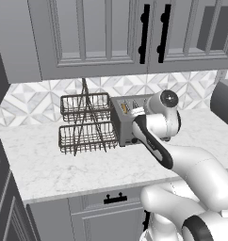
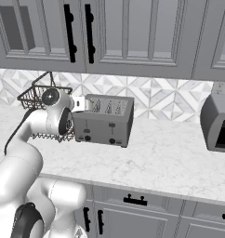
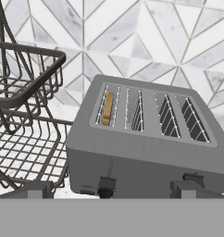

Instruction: Start the toaster. Once the lever pops up, take the bread to the plate on the dining counter.

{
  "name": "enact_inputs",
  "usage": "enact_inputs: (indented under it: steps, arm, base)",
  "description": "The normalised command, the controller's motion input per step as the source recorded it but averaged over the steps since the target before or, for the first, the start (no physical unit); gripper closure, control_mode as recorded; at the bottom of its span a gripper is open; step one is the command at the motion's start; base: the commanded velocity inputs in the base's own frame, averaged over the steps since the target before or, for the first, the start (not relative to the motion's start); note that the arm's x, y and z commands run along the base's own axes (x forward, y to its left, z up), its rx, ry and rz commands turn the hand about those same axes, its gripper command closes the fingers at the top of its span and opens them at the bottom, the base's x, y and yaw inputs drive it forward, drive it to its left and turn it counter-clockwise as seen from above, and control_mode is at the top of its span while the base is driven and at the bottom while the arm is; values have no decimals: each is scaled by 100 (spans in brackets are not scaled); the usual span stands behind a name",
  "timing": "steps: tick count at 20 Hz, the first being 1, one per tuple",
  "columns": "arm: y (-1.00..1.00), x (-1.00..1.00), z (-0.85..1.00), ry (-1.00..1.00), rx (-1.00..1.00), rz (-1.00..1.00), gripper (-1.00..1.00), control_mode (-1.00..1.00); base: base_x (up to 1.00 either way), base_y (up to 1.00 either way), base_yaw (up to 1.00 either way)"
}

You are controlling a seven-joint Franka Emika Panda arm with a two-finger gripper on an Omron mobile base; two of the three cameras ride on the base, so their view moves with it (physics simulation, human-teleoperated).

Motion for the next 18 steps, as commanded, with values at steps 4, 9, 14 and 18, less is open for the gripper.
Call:
enact_inputs:
  steps: [4, 9, 14, 18]
  arm:
    - [0, 0, 0, 0, 0, 0, -100, -100]
    - [0, 0, 0, 0, 0, 0, -100, -100]
    - [0, 0, 0, 0, 0, 0, -100, -100]
    - [0, 0, 0, 0, 0, 0, -100, -100]
  base:
    - [0, 0, 0]
    - [0, 0, 0]
    - [0, 0, 0]
    - [0, 0, 0]
